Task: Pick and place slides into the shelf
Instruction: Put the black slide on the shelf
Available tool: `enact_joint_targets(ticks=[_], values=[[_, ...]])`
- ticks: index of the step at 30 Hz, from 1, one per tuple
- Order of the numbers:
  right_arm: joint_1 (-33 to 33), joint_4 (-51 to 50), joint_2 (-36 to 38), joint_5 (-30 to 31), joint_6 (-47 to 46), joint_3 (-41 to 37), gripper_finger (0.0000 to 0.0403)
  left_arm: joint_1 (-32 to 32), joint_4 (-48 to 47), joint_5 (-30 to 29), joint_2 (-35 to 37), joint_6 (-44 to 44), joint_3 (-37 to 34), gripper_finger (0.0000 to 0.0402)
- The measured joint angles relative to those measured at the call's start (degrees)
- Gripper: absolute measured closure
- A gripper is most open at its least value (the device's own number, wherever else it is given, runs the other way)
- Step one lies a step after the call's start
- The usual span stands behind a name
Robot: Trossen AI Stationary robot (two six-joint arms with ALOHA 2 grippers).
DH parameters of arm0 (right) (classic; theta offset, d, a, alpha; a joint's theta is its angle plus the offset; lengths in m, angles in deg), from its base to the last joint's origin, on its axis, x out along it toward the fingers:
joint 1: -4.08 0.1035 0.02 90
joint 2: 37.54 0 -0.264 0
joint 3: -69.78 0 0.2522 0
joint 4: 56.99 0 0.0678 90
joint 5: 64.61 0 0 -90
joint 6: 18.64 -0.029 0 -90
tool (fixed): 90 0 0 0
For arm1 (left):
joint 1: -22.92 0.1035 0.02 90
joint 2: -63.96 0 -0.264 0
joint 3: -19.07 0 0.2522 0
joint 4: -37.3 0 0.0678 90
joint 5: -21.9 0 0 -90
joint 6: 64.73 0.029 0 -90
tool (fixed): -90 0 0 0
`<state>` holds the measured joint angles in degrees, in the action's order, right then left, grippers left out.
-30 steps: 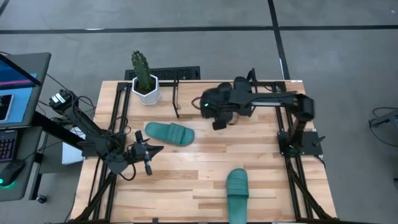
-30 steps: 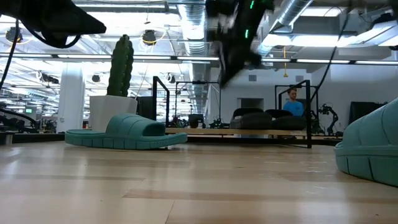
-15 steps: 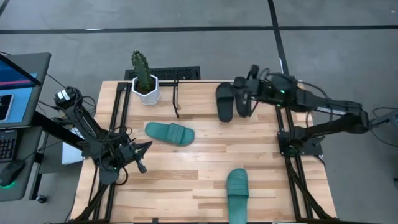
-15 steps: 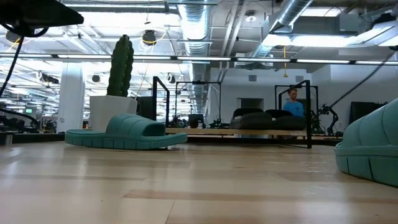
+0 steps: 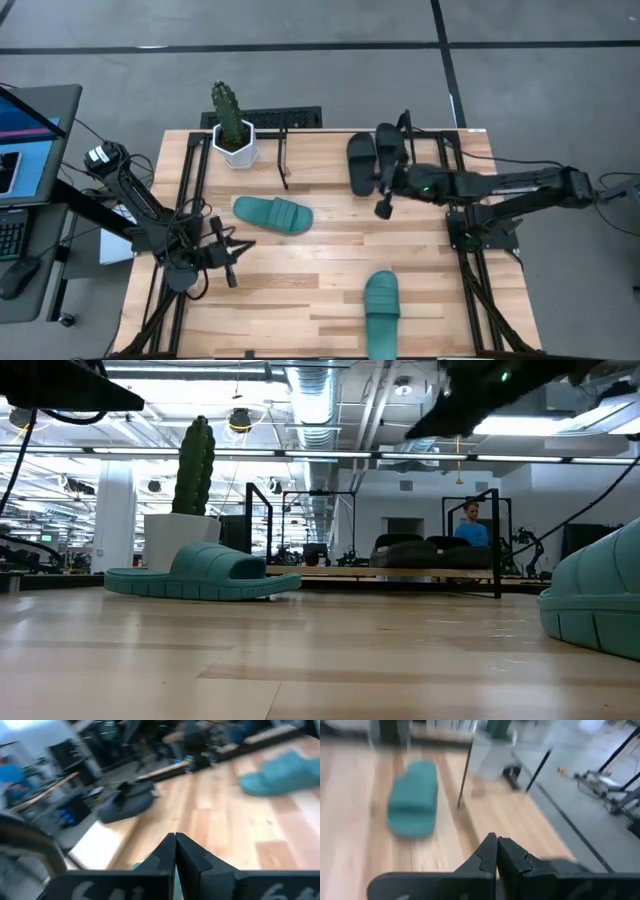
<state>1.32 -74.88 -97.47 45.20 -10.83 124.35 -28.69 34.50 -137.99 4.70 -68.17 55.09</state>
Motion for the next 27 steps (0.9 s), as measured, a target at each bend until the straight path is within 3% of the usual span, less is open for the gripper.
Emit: enact_joint_targets(ticks=[6,10,18,27], values=[[-0.7,-3.1,-9.7,-0.1,1.6,-0.2,0.0403,1.7,4.7,12.5,0.0,9.9,0.0,0.0401],[-2.2,-8.4,-13.9,-0.5,1.7,-0.2,0.0403,2.4,7.1,17.8,0.0,13.3,0.0,0.0401],[-4.6,-12.2,-18.2,-10.8,6.0,-0.1,0.0403,3.8,7.7,18.6,0.0,13.7,0.0,0.0401],[-8.4,-12.2,-18.1,-11.1,8.8,-0.1,0.0403,4.4,7.9,19.1,0.0,13.3,0.0,0.0401]])
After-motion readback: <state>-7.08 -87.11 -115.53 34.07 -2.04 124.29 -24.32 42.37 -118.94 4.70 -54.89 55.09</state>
